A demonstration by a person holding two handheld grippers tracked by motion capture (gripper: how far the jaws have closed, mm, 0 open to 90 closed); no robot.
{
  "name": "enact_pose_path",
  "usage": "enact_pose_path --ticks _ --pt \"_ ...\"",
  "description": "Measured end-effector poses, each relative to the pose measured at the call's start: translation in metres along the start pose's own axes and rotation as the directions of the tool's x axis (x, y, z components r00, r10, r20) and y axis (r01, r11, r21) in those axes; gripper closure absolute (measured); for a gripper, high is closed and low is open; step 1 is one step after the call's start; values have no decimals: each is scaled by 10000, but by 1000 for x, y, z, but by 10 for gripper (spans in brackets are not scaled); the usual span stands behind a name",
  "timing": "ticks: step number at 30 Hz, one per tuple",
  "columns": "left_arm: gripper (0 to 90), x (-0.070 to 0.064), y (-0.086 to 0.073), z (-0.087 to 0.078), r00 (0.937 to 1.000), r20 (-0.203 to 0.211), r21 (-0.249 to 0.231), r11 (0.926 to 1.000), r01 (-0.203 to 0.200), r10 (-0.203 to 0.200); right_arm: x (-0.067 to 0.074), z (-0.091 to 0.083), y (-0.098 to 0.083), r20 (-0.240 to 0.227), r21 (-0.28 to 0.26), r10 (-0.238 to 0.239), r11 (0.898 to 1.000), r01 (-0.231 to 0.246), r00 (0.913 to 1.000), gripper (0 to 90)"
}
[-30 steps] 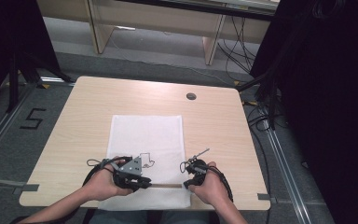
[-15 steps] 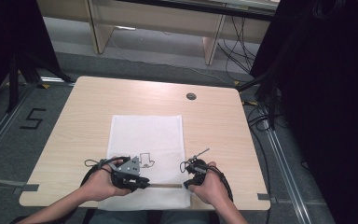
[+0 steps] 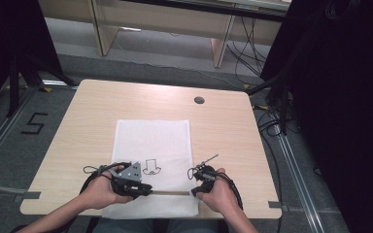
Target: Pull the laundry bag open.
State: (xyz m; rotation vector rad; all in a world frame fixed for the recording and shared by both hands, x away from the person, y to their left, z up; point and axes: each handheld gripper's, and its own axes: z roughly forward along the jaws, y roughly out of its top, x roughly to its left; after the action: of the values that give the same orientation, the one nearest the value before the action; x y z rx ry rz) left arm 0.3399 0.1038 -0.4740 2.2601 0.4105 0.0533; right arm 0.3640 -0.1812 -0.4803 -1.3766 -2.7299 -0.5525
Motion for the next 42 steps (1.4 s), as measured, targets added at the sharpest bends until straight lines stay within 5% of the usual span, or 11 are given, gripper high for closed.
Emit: enact_pose_path --ticks 20,24,42 --pt "819 1 0 -2 9998 22 18 9998 -208 208 -1 0 0 -12 -31 -59 10000 59 10000 900" --pt "819 1 -4 -4 9998 75 -85 9998 165 -165 -1 0 0 2 -46 -61 10000 61 10000 900" --pt "819 1 -4 -6 10000 -74 3 10000 43 -43 0 0 0 29 -31 -101 9999 101 9999 900"
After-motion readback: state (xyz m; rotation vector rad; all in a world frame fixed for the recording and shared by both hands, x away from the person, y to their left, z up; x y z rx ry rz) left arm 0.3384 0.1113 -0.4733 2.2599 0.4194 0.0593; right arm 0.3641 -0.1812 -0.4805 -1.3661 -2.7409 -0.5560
